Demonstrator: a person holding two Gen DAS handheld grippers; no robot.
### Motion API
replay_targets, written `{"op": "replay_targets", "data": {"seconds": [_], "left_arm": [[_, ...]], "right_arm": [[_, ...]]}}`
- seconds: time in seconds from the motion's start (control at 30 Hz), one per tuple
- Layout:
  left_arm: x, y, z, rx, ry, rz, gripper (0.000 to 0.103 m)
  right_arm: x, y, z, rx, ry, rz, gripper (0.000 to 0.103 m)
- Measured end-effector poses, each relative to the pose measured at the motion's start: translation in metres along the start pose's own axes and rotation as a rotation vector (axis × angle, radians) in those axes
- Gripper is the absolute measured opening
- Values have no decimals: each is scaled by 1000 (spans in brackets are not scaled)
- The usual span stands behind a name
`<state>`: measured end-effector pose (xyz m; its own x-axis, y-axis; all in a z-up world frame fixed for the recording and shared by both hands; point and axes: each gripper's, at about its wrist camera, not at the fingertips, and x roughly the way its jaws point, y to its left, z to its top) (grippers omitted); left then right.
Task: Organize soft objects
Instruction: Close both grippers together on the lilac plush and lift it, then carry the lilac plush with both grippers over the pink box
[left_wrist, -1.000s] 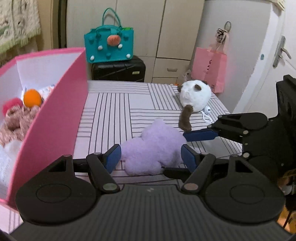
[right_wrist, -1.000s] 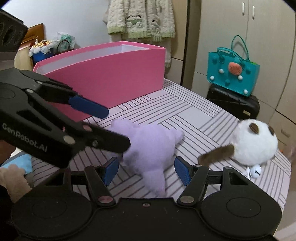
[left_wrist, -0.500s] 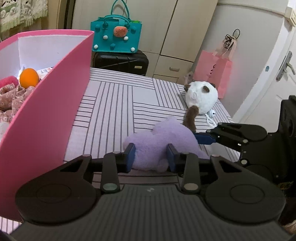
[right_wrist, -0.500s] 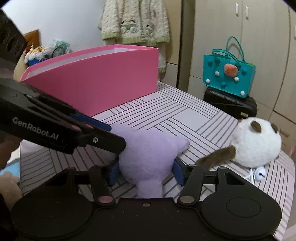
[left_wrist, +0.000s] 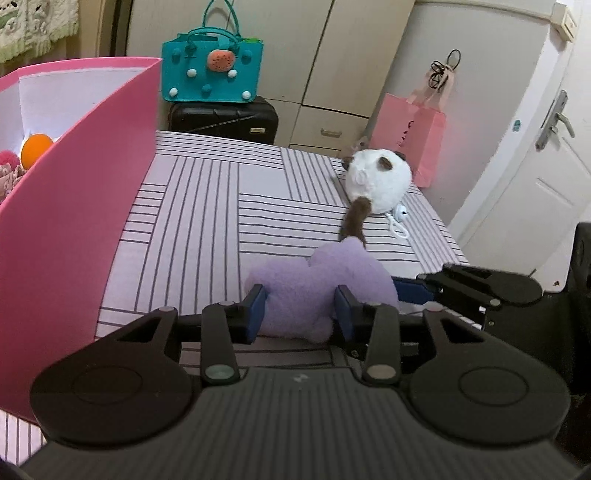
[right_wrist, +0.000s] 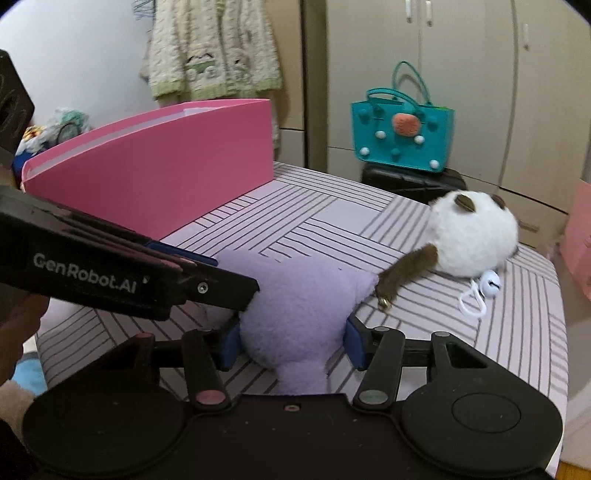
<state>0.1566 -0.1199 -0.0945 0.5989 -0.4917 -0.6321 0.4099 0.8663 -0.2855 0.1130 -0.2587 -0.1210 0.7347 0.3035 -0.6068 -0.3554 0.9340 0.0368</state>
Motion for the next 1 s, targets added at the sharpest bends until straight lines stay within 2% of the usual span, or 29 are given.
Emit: {"op": "replay_targets", "data": {"seconds": [0.1,0.27,0.67,1.0], "left_arm": [[-8,-3,-2,7,-26,-27,39],[-22,-9,-5,24,-45,-62,39],[-65,-18,-10,109,-57,-121,39],[-106,-18,-10,198,-38,-142,39]], "right_arm": [[-8,0,-5,76,-12,-2,60],[-24,5,-8,106,-34,-25,60],[-63,27,-7,122,-55,-45,60],[-90,55,10,75,-21,-44,60]]}}
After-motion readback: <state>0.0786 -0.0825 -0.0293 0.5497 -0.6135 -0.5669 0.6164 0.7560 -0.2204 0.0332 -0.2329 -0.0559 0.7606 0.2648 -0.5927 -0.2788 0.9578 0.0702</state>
